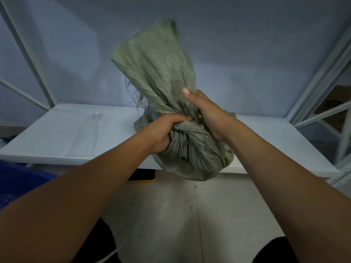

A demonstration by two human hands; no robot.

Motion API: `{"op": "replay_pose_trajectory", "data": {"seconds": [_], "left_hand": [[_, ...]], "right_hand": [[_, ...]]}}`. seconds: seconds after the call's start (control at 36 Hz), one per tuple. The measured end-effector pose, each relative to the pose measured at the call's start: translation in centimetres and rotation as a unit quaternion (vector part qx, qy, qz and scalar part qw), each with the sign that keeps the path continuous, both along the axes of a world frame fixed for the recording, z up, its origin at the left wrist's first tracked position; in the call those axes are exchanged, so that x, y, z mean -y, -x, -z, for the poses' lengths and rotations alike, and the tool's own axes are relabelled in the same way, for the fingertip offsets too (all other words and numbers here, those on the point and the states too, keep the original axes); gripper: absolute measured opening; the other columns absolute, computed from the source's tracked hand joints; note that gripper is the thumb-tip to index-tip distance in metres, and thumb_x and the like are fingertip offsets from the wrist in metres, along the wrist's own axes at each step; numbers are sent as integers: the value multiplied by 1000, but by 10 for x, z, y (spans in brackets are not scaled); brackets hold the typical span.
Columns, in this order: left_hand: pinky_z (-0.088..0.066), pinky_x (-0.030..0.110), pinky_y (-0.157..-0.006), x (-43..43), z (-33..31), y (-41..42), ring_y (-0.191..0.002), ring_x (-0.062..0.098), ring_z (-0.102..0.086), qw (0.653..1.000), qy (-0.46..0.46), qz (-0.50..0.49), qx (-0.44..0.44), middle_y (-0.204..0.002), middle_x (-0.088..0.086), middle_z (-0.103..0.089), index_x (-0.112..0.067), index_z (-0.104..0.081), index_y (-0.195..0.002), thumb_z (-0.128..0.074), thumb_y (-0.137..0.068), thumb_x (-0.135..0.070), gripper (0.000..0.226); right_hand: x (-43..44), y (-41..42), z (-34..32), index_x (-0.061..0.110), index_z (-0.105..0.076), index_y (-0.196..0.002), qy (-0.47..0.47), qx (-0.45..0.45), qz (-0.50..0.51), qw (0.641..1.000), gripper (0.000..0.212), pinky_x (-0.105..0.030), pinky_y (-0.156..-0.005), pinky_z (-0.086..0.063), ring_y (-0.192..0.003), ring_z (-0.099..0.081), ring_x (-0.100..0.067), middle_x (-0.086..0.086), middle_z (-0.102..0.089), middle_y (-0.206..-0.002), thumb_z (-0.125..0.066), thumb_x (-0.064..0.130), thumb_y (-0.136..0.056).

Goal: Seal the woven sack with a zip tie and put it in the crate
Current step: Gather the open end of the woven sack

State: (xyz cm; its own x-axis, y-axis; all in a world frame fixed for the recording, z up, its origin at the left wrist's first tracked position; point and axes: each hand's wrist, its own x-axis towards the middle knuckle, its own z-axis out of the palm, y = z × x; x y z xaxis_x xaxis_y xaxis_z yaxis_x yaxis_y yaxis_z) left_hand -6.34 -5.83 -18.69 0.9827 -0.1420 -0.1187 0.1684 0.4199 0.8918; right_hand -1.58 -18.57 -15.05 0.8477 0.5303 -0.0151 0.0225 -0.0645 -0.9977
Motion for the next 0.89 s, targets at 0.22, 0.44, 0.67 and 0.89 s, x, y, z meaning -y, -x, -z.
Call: {"op": "replay_pose_trajectory", "data": {"seconds": [0.22,0.44,0.67,0.89], "left_hand": [[-52,26,-72,2,4,-17,-89,17,-62,988,70,-138,-9,-93,8,-61,-8,-61,-108,-41,-98,-10,23],[-55,35,-76,-7,0,-19,-88,28,-68,980,-9,-190,-49,-93,17,-70,-11,-74,-95,-56,-91,-17,19],[-57,31,-73,-13,-5,-17,-77,22,-73,985,9,-157,-75,-84,10,-77,-10,-74,-90,-61,-94,-25,20],[-56,35,-83,-16,-5,-18,-89,25,-70,971,113,-199,-75,-93,11,-74,-7,-72,-93,-65,-91,-15,11]], "right_hand": [[-23,10,21,26,-14,-161,31,23,-24,999,110,-13,-86,-49,-125,-53,-8,5,-45,-153,-86,23,-79],[-25,3,27,18,-27,-156,35,-2,-47,998,92,-21,-93,-50,-127,-56,-16,-1,-53,-144,-82,14,-82],[-24,-2,31,12,-48,-140,75,31,-48,996,78,-39,-98,-56,-113,-69,-19,-6,-69,-124,-89,9,-73],[-29,2,30,21,-36,-135,371,361,1,856,63,-37,-72,-53,-86,-62,-24,-3,-62,-99,-70,22,-82]]}}
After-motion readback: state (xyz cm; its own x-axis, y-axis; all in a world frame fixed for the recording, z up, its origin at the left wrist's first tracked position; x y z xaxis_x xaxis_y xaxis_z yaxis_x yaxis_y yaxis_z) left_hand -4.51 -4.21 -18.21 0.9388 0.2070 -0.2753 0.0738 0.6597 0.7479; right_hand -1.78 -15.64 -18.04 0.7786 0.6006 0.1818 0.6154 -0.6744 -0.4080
